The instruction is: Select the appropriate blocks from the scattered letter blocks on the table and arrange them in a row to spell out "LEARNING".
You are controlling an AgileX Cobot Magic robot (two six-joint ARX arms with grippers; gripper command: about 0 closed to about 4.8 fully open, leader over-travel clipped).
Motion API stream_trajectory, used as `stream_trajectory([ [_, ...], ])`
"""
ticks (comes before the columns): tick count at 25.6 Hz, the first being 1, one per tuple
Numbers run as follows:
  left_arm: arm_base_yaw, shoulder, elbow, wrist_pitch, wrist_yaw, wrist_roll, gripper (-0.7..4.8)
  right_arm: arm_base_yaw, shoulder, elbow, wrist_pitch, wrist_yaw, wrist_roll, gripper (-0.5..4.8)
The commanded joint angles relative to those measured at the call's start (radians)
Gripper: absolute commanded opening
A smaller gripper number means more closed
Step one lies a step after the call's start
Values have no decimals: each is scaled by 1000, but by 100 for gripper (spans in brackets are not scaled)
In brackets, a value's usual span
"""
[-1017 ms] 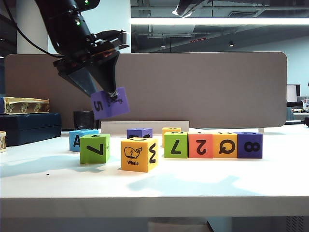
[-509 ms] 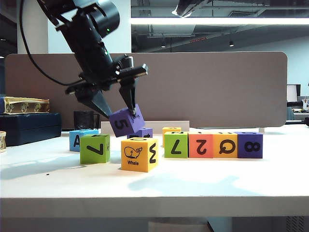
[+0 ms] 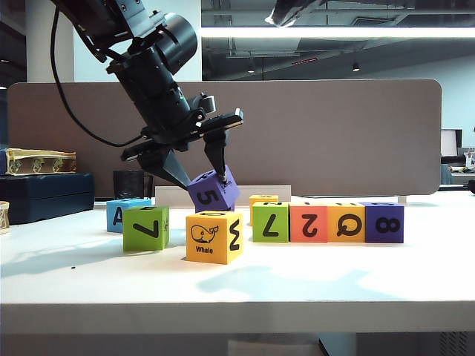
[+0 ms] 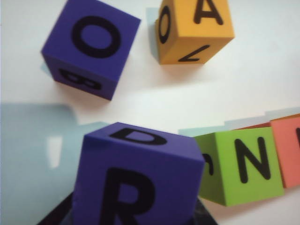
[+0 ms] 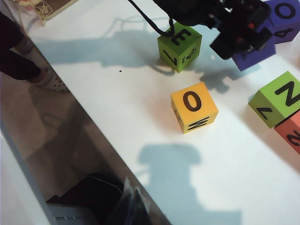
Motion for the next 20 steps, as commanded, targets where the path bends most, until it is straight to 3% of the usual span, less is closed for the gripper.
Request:
stream_trajectory([
  [1,-18,5,4,33,-3,-2,268,0,-2,7,13,3,-3,-2],
  [11,-23,19,3,-65,-45,-25,268,0,-2,7,6,2,-3,-2],
  [20,-24,35,3,-73,-37,-43,268,0,-2,7,6,2,-3,-2],
])
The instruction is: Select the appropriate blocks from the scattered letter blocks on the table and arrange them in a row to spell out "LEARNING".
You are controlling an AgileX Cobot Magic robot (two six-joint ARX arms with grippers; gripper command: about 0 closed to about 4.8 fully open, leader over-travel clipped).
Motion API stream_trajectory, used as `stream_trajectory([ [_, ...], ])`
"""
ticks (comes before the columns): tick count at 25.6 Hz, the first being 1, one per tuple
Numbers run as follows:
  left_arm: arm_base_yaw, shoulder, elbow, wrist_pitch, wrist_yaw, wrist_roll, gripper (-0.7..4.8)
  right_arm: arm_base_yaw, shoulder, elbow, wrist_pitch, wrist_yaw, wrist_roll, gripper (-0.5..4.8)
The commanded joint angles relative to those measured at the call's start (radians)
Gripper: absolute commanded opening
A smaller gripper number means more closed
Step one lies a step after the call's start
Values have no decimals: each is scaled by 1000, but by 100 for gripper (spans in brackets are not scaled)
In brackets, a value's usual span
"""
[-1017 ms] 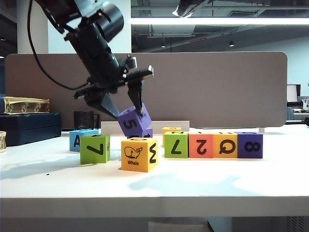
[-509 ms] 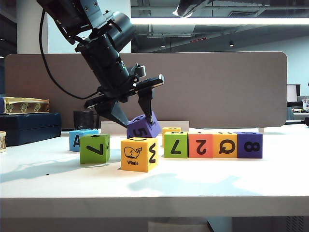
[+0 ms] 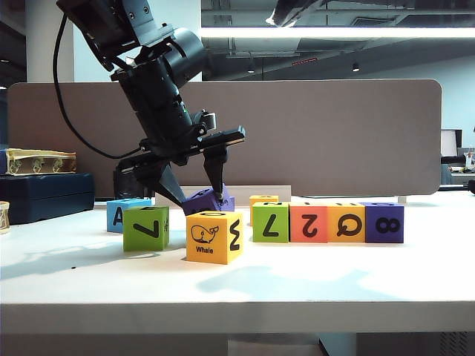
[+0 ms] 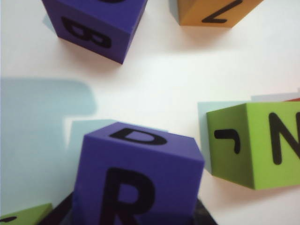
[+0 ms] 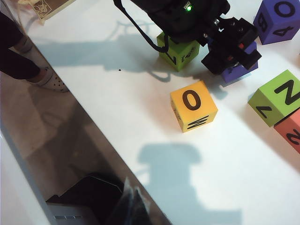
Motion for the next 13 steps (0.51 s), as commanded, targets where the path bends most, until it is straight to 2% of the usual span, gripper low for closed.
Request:
stream_trajectory([
  [1,-2,11,3,2,9,-2,268,0,-2,7,8,2,-3,-2],
  [8,-2,29,3,46,50,-2,269,0,-2,7,8,2,-3,-2],
  [13,-2,29,3,48,49,-2,319,0,-2,7,6,2,-3,-2],
])
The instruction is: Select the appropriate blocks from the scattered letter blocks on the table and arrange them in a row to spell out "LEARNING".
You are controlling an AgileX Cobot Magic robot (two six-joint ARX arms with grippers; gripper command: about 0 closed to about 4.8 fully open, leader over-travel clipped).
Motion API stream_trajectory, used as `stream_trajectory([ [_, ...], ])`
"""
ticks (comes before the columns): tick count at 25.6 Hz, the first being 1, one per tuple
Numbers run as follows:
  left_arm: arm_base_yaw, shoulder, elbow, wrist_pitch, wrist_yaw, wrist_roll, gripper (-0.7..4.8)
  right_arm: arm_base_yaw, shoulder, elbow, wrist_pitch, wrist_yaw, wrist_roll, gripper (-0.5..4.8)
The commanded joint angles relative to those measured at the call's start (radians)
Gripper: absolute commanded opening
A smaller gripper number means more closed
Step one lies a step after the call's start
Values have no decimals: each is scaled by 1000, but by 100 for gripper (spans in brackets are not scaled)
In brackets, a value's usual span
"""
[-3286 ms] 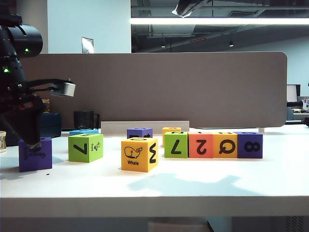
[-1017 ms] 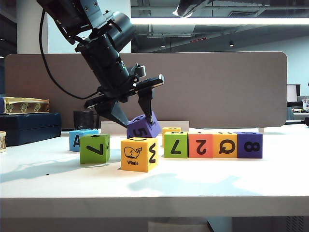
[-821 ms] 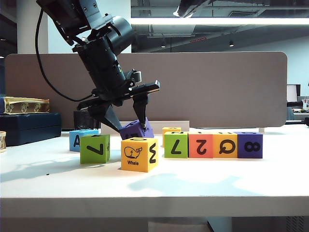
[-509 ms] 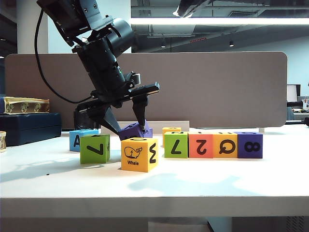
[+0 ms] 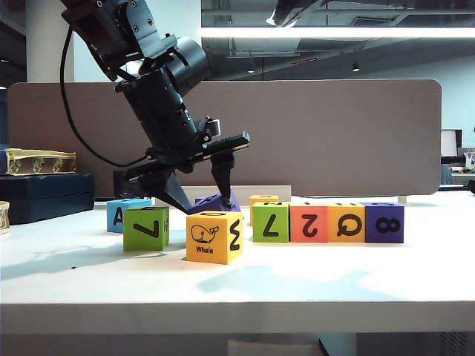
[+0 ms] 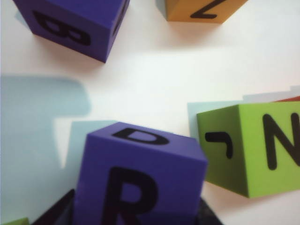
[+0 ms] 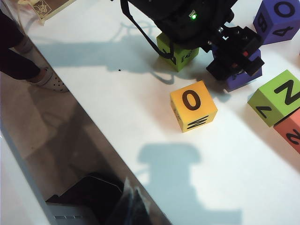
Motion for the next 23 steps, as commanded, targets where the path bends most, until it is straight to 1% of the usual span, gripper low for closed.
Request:
stream_trajectory([
  [1,-2,-1,3,9,4,-2,319,0,-2,7,5,2,-3,-2],
  [2,-2,-1,3,9,5,-1,319,0,-2,7,5,2,-3,-2],
  [4,-2,-1,3,9,2,0,350,0,-2,7,5,2,-3,-2],
  [9,-2,-1,4,10,2,6,354,0,-2,7,2,2,-3,-2],
  [11,-2,-1,4,10,2,26,354,0,-2,7,0,2,-3,-2],
  [13,-2,-1,4,8,-2,28,354,0,-2,7,0,2,-3,-2],
  [17,-3,-1,3,-10,-2,104,354,0,-2,7,0,2,-3,-2],
  [20,-14,3,3,-39,-22,166,354,0,-2,7,0,2,-3,-2],
  [23,-15,3,3,-45,-21,191,355,0,-2,7,0,2,-3,-2],
])
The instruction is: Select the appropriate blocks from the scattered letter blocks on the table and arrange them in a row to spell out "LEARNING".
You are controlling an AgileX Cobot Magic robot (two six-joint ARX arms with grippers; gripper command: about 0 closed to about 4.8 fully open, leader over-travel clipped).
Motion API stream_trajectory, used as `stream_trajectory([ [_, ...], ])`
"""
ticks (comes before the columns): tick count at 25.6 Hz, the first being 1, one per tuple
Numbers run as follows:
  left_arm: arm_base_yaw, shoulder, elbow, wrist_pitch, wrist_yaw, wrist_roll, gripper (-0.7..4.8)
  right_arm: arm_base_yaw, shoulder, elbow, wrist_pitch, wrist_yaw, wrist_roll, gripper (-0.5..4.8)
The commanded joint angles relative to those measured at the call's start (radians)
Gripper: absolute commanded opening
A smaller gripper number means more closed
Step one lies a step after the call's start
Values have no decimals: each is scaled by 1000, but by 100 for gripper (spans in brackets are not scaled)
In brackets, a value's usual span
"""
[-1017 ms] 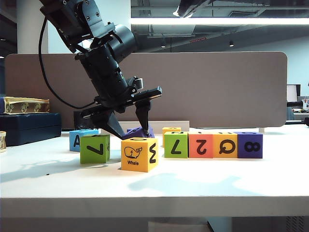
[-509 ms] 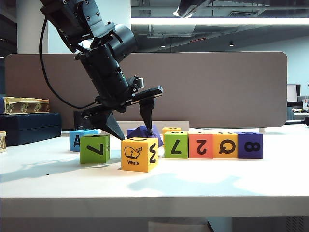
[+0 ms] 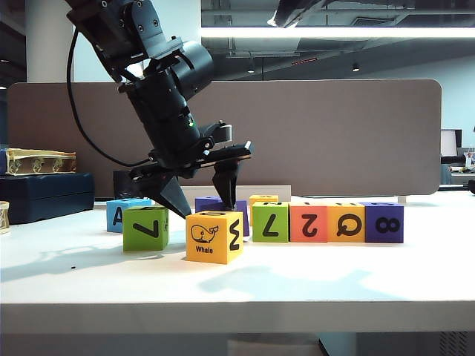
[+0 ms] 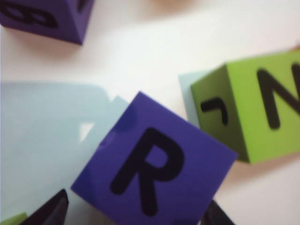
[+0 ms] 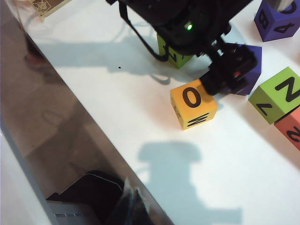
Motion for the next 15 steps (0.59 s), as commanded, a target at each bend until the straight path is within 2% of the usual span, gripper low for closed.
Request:
stream_trajectory([
  [1,0,-2,3,-3,-8,43,360,0,-2,7,8,2,-3,-2],
  [3,0,-2,4,-9,-8,74,388,0,-2,7,8,2,-3,-2],
  [7,0,-2,18,-58,-7,117,479,0,-2,7,8,2,-3,-2],
  [15,0,-2,91,-103,-9,171,479,1,-2,7,9,2,-3,-2],
])
